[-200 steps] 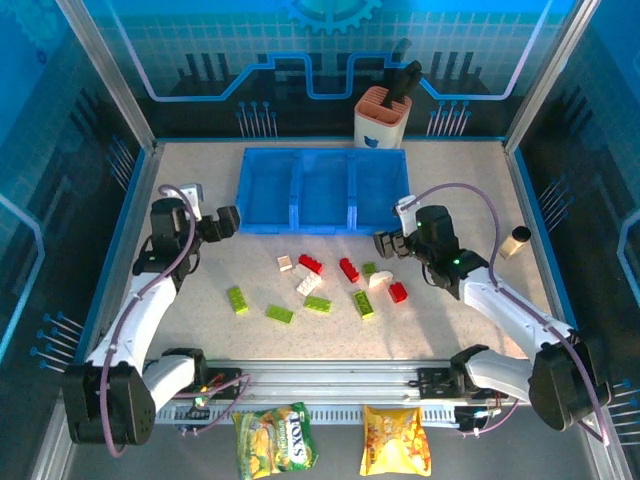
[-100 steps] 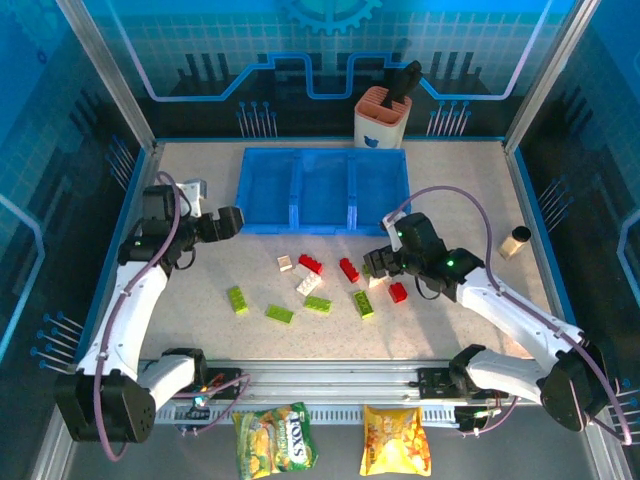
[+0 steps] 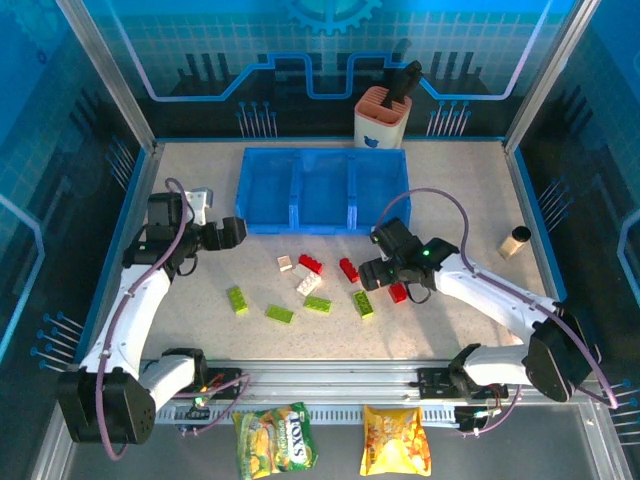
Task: Sort the legos into containers by color
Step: Pick up the lego from the bottom-center of the table.
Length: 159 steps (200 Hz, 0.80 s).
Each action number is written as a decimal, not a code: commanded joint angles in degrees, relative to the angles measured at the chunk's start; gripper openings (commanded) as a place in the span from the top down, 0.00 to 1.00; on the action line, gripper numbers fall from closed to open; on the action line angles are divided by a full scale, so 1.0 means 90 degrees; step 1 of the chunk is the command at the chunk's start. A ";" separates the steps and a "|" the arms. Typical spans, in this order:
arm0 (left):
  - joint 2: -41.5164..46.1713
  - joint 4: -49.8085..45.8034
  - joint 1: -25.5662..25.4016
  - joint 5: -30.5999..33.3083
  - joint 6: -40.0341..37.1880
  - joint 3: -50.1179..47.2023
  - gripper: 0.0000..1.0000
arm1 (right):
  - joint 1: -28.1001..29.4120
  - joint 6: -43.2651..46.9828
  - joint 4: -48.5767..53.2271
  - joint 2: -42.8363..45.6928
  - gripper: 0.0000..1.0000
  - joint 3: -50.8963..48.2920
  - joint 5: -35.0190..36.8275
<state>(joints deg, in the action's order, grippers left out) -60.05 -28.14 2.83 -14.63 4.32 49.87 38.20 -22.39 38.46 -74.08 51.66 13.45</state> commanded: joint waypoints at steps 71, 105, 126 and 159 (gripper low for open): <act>-0.0007 0.0073 -0.0021 0.0029 -0.0162 0.0016 0.04 | -0.0280 -0.0208 0.0620 -0.0454 0.29 -0.0266 0.0166; 0.0003 0.0080 -0.0021 0.0064 -0.0206 0.0000 0.05 | -0.0595 -0.0181 0.0557 -0.0506 0.34 -0.0544 0.0057; -0.0007 0.0073 -0.0022 0.0070 -0.0232 0.0003 0.04 | -0.0691 -0.0139 0.0493 -0.0589 0.39 -0.0544 -0.0073; 0.0003 0.0079 -0.0021 0.0086 -0.0245 -0.0010 0.04 | -0.0780 -0.0079 0.0434 -0.0828 0.45 -0.0528 -0.0259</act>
<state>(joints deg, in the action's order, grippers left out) -60.05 -28.01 2.83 -14.41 3.86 49.87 31.94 -23.62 42.28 -79.88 47.13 13.02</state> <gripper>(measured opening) 0.956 0.564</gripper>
